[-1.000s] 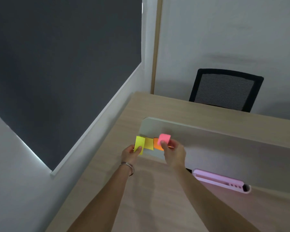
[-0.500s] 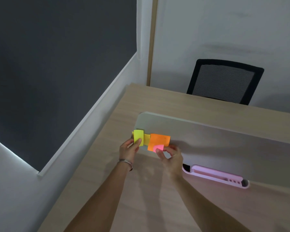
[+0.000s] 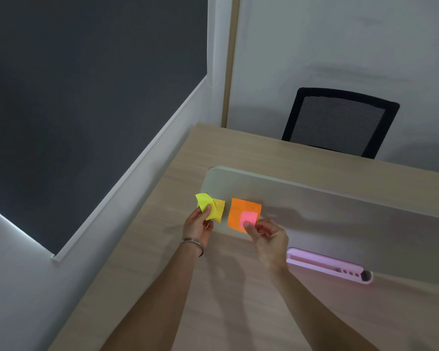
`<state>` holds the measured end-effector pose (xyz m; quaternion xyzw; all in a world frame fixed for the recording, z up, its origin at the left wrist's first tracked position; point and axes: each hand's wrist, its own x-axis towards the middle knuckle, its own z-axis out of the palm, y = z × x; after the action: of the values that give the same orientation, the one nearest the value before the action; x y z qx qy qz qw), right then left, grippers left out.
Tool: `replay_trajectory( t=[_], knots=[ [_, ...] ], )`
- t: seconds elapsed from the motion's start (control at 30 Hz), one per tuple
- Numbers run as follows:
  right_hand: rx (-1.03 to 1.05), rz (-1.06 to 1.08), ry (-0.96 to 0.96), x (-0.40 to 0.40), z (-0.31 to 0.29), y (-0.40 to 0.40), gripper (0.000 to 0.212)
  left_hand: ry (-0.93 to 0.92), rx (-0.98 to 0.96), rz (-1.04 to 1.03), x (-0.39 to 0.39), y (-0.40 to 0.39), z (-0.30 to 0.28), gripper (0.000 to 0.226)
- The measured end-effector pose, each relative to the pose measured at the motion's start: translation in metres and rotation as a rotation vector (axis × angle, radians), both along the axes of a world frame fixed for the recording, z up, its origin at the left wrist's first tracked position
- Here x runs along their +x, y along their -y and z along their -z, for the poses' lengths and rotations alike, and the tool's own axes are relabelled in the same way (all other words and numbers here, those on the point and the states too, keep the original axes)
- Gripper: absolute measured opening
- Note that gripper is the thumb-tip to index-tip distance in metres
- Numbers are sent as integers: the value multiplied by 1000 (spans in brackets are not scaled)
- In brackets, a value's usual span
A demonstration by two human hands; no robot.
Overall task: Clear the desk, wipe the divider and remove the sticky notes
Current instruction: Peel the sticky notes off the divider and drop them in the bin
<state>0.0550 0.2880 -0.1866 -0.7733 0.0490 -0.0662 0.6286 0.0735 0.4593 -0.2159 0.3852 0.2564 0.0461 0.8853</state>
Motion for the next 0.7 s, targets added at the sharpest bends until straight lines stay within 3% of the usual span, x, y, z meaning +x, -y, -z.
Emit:
replay_trajectory(
  t=[0.13,0.3,0.4,0.6,0.7],
  knots=[
    [29,68,-85,-9,3,19,14,56,-6,-29,-3,8,-6,14],
    [73,70,-121,-26,-20,29,30,3,120,-48,-31,11,-23,10],
    [86,57,-125,-39,-32,28,27,-19,165,4,-56,10,-30,6],
    [63,-134,-53,-95,-64,16,26,-123,302,11,-161,2,-53,10],
    [38,-291,-54,-137,-65,0,23,-194,369,-103,-233,-6,-63,12]
  ],
)
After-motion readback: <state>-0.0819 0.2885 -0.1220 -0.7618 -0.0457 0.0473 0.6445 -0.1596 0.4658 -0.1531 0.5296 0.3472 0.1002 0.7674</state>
